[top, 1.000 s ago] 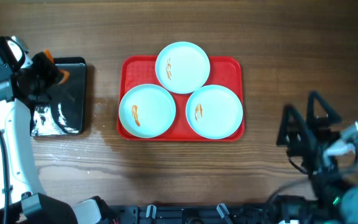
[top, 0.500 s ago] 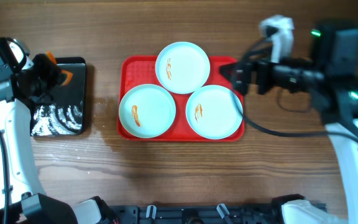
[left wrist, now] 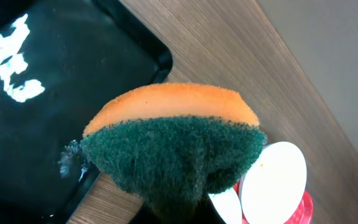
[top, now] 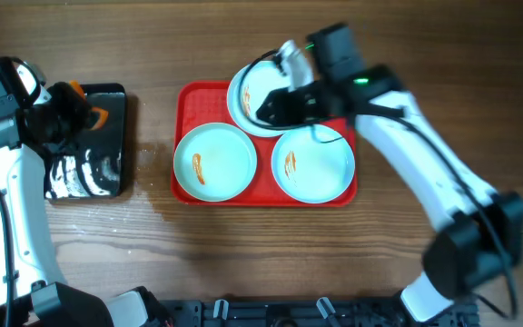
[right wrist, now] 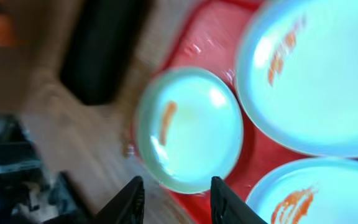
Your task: Clean dirty plates on tray and stack at the side
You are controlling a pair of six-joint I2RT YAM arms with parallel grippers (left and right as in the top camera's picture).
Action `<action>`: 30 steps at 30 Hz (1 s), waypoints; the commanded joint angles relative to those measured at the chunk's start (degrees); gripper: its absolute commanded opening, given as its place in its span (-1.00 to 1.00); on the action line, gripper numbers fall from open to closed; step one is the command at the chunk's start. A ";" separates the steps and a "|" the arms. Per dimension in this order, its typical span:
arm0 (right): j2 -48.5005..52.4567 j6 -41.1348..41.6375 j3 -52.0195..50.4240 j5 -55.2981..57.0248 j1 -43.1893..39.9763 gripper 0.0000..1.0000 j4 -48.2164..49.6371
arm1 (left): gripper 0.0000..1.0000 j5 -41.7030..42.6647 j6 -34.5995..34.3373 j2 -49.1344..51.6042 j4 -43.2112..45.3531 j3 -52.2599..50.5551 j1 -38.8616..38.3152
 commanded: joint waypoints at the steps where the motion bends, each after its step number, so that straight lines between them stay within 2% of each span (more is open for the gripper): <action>1: 5.55 5.18 1.01 12.11 4.55 0.02 1.75 | -0.92 0.72 -0.33 -0.20 0.07 0.37 0.11; 4: 9.49 9.60 1.01 18.08 6.71 0.01 3.80 | -0.92 0.72 -0.33 -0.20 0.04 0.37 0.02; 14: 17.46 12.31 1.01 19.15 8.66 -0.10 5.68 | -0.92 0.70 -0.31 -0.20 0.07 0.37 -2.43; 25: 17.77 13.57 -0.83 20.96 9.97 -0.42 5.99 | -0.92 0.72 -0.33 -0.20 -0.02 0.37 -4.74; 30: 17.77 13.62 -2.38 21.18 12.37 -0.43 8.44 | -0.92 0.70 -0.33 -0.20 0.09 0.37 -6.03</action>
